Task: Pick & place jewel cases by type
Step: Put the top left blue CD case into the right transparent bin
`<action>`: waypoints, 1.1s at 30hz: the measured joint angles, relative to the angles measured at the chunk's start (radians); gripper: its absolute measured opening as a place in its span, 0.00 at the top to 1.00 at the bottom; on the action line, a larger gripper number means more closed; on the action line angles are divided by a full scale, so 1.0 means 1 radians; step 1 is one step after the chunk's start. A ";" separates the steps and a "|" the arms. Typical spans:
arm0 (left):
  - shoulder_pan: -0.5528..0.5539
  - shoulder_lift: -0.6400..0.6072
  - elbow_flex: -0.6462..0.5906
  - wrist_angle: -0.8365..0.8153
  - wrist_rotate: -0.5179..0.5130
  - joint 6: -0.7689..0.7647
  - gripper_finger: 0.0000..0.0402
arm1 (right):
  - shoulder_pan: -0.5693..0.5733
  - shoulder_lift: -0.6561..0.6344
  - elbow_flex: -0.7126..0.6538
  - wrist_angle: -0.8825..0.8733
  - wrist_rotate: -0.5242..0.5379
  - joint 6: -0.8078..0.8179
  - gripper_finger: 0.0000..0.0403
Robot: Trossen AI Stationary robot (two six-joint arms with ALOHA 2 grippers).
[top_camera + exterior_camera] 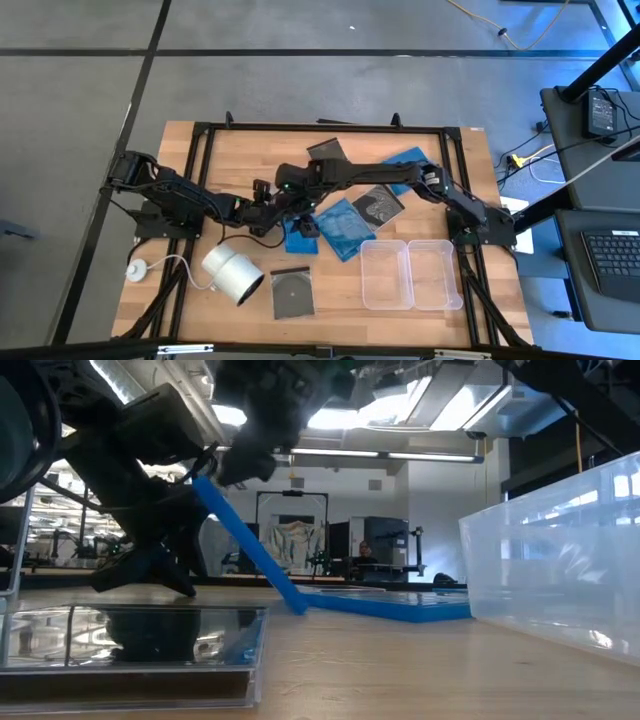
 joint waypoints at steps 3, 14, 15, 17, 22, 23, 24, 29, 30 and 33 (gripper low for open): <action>0.000 0.000 0.000 0.000 0.000 0.000 0.58 | -0.021 -0.028 -0.007 -0.053 0.001 -0.001 0.56; 0.000 0.000 -0.001 0.004 -0.001 0.015 0.58 | -0.107 -0.267 -0.444 0.296 0.111 0.034 0.56; 0.000 0.000 -0.001 0.006 -0.001 0.022 0.58 | -0.114 -0.291 -0.511 0.387 0.111 0.034 0.56; 0.000 0.000 -0.002 0.014 -0.003 0.042 0.58 | -0.126 -0.326 -0.641 0.569 0.108 0.035 0.56; 0.000 0.000 -0.003 0.065 0.001 0.087 0.58 | -0.151 -0.334 -0.878 0.935 0.079 0.094 0.56; 0.000 0.000 -0.003 0.075 0.001 0.098 0.58 | -0.152 -0.330 -0.914 1.009 0.071 0.115 0.56; 0.000 0.000 -0.003 0.085 0.001 0.106 0.58 | -0.152 -0.328 -0.946 1.080 0.071 0.132 0.56; 0.000 0.000 -0.003 0.158 0.001 0.168 0.58 | -0.141 -0.327 -1.033 1.256 0.063 0.188 0.56; 0.000 0.000 -0.003 0.177 0.001 0.184 0.58 | -0.140 -0.327 -1.039 1.259 0.061 0.197 0.56; 0.000 0.000 -0.003 0.217 0.001 0.214 0.58 | -0.130 -0.327 -1.042 1.246 0.050 0.252 0.56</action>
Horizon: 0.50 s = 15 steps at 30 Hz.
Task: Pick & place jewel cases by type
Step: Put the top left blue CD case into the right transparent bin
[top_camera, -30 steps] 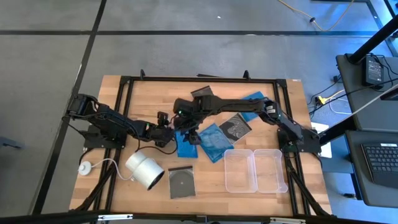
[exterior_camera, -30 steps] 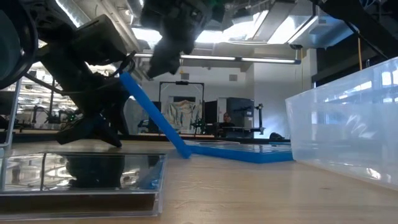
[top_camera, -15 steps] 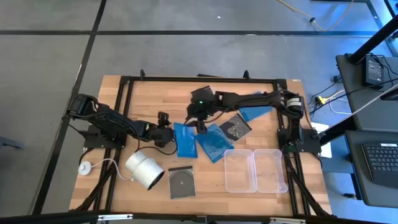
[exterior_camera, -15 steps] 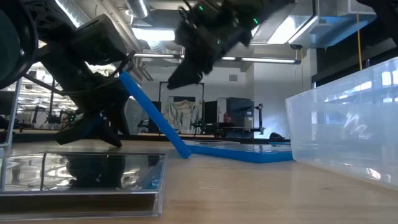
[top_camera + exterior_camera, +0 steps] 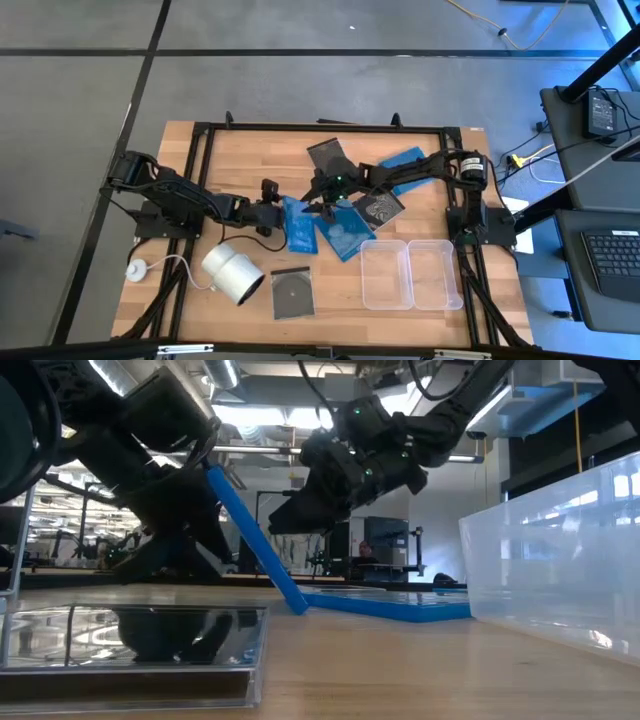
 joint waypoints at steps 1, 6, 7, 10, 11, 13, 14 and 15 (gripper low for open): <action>0.000 0.000 0.000 0.014 0.000 0.007 0.58 | 0.005 0.000 0.000 -0.004 0.000 0.017 0.56; 0.000 0.000 0.000 0.065 -0.001 0.010 0.58 | 0.033 0.000 0.000 -0.023 0.004 -0.023 0.56; 0.000 0.000 0.000 0.076 -0.001 0.016 0.58 | 0.038 0.000 0.000 -0.025 0.017 -0.035 0.56; 0.000 0.000 0.000 0.106 -0.002 0.047 0.58 | 0.047 0.000 0.000 -0.042 0.067 -0.063 0.56; 0.000 0.000 0.000 0.121 -0.006 0.057 0.58 | 0.050 0.000 0.000 -0.042 0.083 -0.069 0.56; 0.000 0.000 0.001 0.154 -0.009 0.082 0.58 | 0.050 0.000 0.000 -0.046 0.105 -0.084 0.56; 0.000 0.000 0.001 0.171 -0.009 0.098 0.58 | 0.050 0.000 0.000 -0.051 0.107 -0.088 0.56; 0.000 0.000 0.001 0.190 -0.009 0.113 0.58 | 0.049 0.000 0.000 -0.053 0.107 -0.088 0.56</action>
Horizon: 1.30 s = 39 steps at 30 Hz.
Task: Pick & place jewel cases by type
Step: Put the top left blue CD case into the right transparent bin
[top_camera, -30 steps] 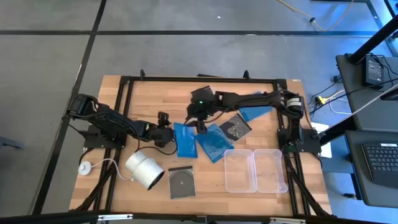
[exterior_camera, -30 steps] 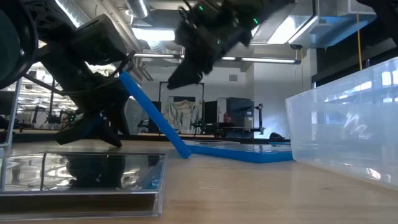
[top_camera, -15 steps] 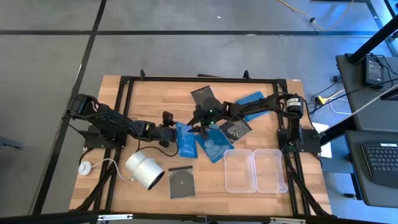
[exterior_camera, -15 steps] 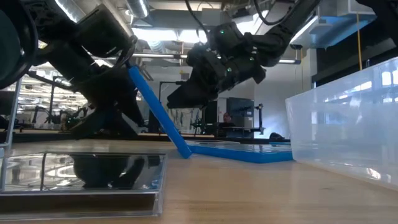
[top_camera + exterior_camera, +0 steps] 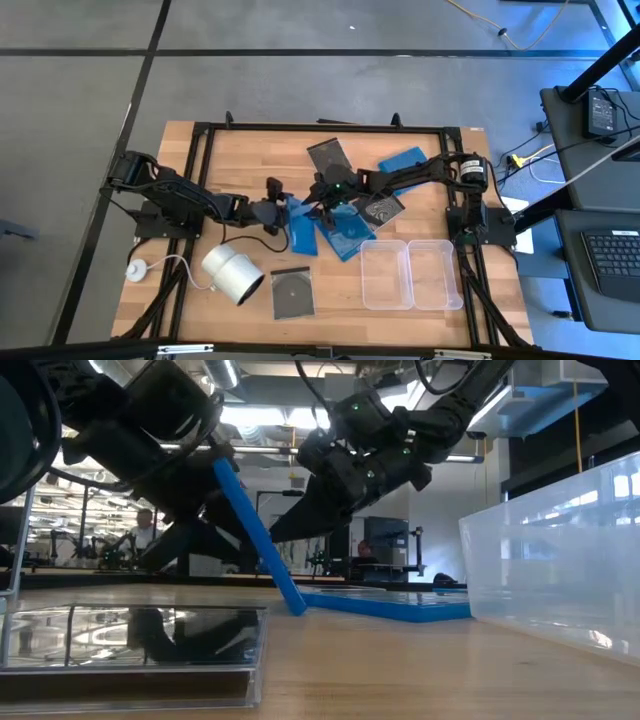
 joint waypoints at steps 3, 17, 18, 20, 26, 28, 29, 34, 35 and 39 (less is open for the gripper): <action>0.000 0.000 0.001 0.056 0.000 0.041 0.58 | 0.000 0.000 0.000 0.002 0.000 0.000 0.56; 0.010 0.000 0.000 0.116 0.005 0.053 0.58 | 0.000 0.000 0.000 0.003 0.000 -0.005 0.56; 0.009 0.000 0.000 0.116 0.006 0.053 0.58 | 0.000 0.000 0.000 0.003 0.000 -0.007 0.56; 0.009 0.000 0.000 0.117 0.006 0.053 0.58 | 0.000 0.000 0.000 0.003 0.000 -0.007 0.56; 0.009 0.000 0.000 0.118 0.005 0.071 0.58 | 0.000 0.000 0.000 0.003 0.000 -0.008 0.56; 0.009 0.000 0.000 0.119 -0.003 0.095 0.58 | 0.000 0.000 0.000 0.003 0.001 -0.008 0.56; 0.009 0.000 0.000 0.120 -0.009 0.108 0.58 | 0.000 0.000 0.000 0.003 0.001 -0.008 0.56; 0.008 0.000 0.000 0.140 -0.045 0.149 0.58 | 0.000 0.000 0.000 0.003 0.004 -0.008 0.56; 0.008 0.000 0.000 0.152 -0.051 0.149 0.58 | 0.000 0.000 0.000 0.003 0.004 -0.008 0.56; 0.008 -0.001 0.002 0.185 -0.056 0.167 0.58 | 0.000 0.000 0.000 -0.001 0.003 -0.008 0.56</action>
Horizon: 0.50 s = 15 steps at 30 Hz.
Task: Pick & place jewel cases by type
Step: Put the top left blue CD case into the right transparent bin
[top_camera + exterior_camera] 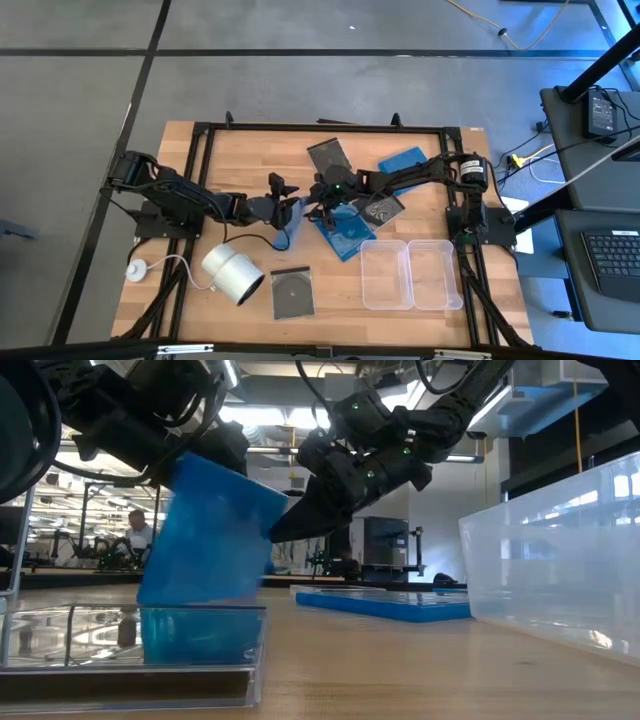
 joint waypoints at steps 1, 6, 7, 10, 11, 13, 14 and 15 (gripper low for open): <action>0.000 0.000 0.000 -0.001 0.000 0.001 0.58 | 0.000 0.000 0.000 -0.002 0.000 -0.002 0.56; 0.000 0.000 0.000 -0.008 0.030 -0.010 0.58 | 0.000 0.001 0.000 0.003 -0.005 0.002 0.56; 0.000 0.000 0.000 -0.010 0.036 -0.010 0.58 | 0.000 0.001 0.000 0.003 -0.007 0.006 0.56; 0.000 0.000 0.000 -0.015 0.047 -0.026 0.58 | 0.000 0.001 0.000 0.003 -0.007 0.020 0.56; 0.000 0.000 0.000 -0.016 0.052 -0.037 0.58 | 0.000 0.001 0.000 0.004 -0.007 0.029 0.56; 0.000 0.000 0.000 -0.019 0.060 -0.071 0.58 | 0.001 0.001 0.000 0.003 -0.008 0.031 0.56; 0.000 0.000 0.000 -0.019 0.065 -0.092 0.58 | 0.001 0.001 0.000 0.002 -0.008 0.031 0.56; 0.001 0.000 0.000 -0.020 0.071 -0.114 0.58 | 0.001 0.001 0.000 0.001 -0.009 0.031 0.56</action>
